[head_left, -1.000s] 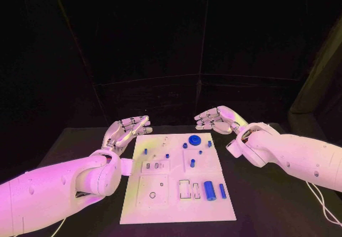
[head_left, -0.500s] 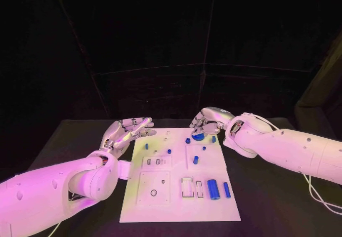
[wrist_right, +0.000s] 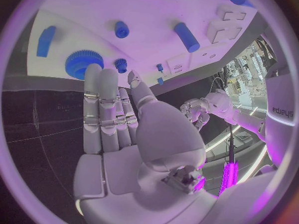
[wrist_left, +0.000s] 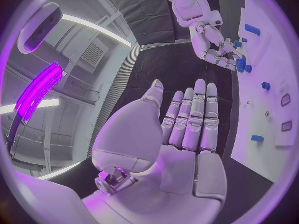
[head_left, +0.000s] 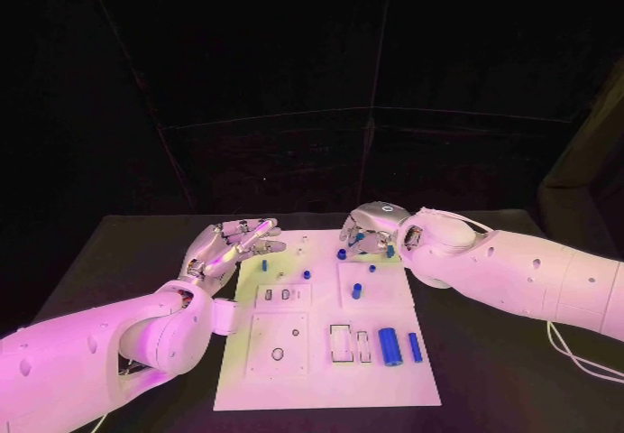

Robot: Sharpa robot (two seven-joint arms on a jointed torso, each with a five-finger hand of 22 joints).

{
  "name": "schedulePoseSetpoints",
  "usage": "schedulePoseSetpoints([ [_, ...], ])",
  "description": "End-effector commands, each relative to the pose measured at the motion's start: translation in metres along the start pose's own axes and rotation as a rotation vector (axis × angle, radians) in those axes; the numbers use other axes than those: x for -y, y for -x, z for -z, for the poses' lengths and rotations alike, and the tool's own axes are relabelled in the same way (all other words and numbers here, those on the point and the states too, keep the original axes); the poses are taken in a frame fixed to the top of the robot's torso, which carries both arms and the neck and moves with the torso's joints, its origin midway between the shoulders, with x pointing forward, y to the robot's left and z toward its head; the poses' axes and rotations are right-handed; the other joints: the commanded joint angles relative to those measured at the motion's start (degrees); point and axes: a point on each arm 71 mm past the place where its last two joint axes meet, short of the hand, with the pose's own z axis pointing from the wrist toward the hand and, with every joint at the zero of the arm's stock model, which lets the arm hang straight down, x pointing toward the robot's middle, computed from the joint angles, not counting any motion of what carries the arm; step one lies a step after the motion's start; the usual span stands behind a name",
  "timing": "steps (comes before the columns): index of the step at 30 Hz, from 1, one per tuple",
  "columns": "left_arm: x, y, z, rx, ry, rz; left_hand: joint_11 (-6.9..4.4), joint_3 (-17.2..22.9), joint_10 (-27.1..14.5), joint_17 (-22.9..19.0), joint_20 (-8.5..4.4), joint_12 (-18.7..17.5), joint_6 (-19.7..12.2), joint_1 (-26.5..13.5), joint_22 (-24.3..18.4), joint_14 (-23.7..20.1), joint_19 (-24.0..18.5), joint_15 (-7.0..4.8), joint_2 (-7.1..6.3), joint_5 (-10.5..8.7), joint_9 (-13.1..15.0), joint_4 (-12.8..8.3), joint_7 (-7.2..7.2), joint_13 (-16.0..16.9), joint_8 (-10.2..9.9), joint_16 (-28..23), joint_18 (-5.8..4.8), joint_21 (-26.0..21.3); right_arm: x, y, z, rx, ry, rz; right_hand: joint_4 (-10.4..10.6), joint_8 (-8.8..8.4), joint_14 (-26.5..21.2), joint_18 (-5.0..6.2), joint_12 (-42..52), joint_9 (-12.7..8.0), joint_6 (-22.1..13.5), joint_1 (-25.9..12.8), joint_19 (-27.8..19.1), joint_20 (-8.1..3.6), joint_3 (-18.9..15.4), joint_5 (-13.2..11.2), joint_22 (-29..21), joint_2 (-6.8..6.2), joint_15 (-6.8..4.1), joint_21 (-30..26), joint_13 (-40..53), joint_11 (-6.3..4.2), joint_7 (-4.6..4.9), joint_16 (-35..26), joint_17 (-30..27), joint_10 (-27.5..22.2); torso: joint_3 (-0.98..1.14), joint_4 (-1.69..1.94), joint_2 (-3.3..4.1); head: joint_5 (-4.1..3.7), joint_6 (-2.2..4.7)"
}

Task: Assemble the parts on the task board

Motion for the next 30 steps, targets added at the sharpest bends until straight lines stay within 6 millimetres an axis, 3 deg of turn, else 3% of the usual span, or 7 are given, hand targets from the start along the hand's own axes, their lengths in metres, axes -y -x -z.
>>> schedulePoseSetpoints([
  [1, 0.0042, -0.0027, -0.0001, -0.032, -0.033, 0.015, -0.15, 0.1, 0.4, 0.0, 0.04, -0.4, 0.4, 0.0, -0.1, 0.1, 0.4, 0.02, 0.55, 0.02, -0.1, -0.4, -0.11, 0.0, -0.3, -0.4, 0.38, -0.2, -0.0018, -0.0006, -0.0021, -0.034, -0.012, 0.049, 0.0, -0.14, 1.8, 0.07, -0.1, 0.0, -0.6, -0.4, -0.4, 0.22, 0.7, -0.3, 2.0, -0.07, -0.04, 2.3, 0.1, 0.01, 0.01, 4.6, 4.7, -0.9, -0.05, 0.22, 0.51, -0.13, 0.05],
  [12, 0.0048, -0.0009, -0.002, -0.029, -0.031, 0.011, 0.12, -0.3, 0.1, 0.0, 0.13, -1.0, 0.2, -0.1, -0.4, -0.1, 0.3, 0.17, 0.51, 0.01, -0.1, -0.8, 0.3, -0.1, -0.7, -0.8, 0.35, -0.5, -0.0045, -0.0023, -0.0054, -0.053, -0.016, 0.042, 0.0, -0.13, 1.9, -1.87, -0.1, 0.0, -1.1, -0.5, 2.1, 0.83, 3.2, -0.9, 18.1, 0.61, 0.04, 15.9, 0.1, 0.13, 0.11, 20.1, 21.5, -1.2, 0.09, 0.38, 1.07, 0.11, -0.05],
  [16, 0.0052, -0.0006, -0.002, -0.028, -0.031, 0.01, 0.13, -0.3, 0.1, 0.0, 0.13, -1.0, 0.2, -0.1, -0.4, -0.1, 0.4, 0.18, 0.51, 0.01, -0.1, -0.9, 0.31, -0.1, -0.8, -0.9, 0.35, -0.5, -0.0039, -0.003, -0.0057, -0.062, -0.021, 0.039, 0.0, -0.13, 1.7, -2.05, -0.1, 0.0, -1.1, -0.7, 2.1, 0.99, 3.9, -1.0, 19.8, 0.64, 0.05, 17.4, 0.1, 0.19, 0.1, 21.9, 23.4, -1.2, 0.06, 0.39, 1.26, 0.2, -0.01],
  [18, 0.0055, -0.0006, -0.0021, -0.029, -0.03, 0.01, 0.13, -0.3, 0.1, 0.0, 0.13, -1.0, 0.2, -0.1, -0.4, -0.1, 0.4, 0.18, 0.51, 0.01, -0.1, -0.9, 0.31, -0.1, -0.8, -0.9, 0.35, -0.5, -0.0038, -0.0033, -0.006, -0.065, -0.023, 0.038, 0.0, -0.13, 1.6, -2.17, -0.1, 0.0, -1.1, -0.8, 2.0, 1.09, 4.6, -1.0, 21.0, 0.65, 0.05, 18.5, 0.1, 0.21, 0.12, 23.0, 24.5, -1.1, 0.2, 0.43, 1.32, 0.28, -0.2],
  [22, 0.0056, -0.0004, -0.0025, -0.029, -0.03, 0.009, 0.14, -0.3, 0.1, 0.0, 0.14, -1.0, 0.2, -0.1, -0.4, -0.1, 0.4, 0.19, 0.51, 0.01, -0.1, -0.9, 0.32, -0.1, -0.8, -0.9, 0.35, -0.5, -0.0037, -0.0041, -0.0073, -0.073, -0.025, 0.036, 0.0, -0.11, 1.5, -2.26, -0.1, 0.0, -1.0, -0.9, 2.0, 1.16, 5.3, -1.1, 22.1, 0.84, 0.07, 19.5, 0.1, 0.2, 0.15, 24.0, 25.4, -1.0, 0.22, 0.51, 1.45, 0.15, -0.21],
  [25, 0.0065, -0.0004, -0.0028, -0.029, -0.031, 0.009, 0.21, -0.5, 0.1, 0.0, 0.17, -1.1, 0.1, -0.3, -0.5, -0.1, 0.4, 0.24, 0.52, 0.0, -0.2, -0.9, 0.41, -0.1, -0.9, -1.0, 0.35, -0.6, -0.0034, -0.0048, -0.0081, -0.08, -0.027, 0.035, 0.0, -0.11, 1.2, -2.31, -0.1, 0.0, -0.8, -0.7, 1.8, 1.25, 6.8, -3.0, 23.0, 1.21, 0.12, 20.4, 0.1, 0.25, 0.27, 24.9, 26.1, -0.9, 0.23, 0.57, 1.6, 0.02, -0.37],
  [30, 0.0083, -0.0008, -0.0036, -0.031, -0.033, 0.009, 0.23, -0.5, 0.0, 0.0, 0.19, -1.2, 0.1, -0.4, -0.5, -0.1, 0.4, 0.25, 0.51, 0.0, -0.2, -0.9, 0.44, -0.1, -0.9, -1.0, 0.35, -0.7, -0.0032, -0.0057, -0.0101, -0.088, -0.029, 0.034, 0.0, -0.12, 1.1, -2.35, -0.1, 0.0, -0.7, -0.6, 1.6, 1.31, 7.9, -3.6, 23.5, 1.44, 0.16, 21.0, 0.1, 0.28, 0.29, 25.4, 26.5, -0.8, 0.24, 0.72, 2.01, -0.03, -0.45],
])
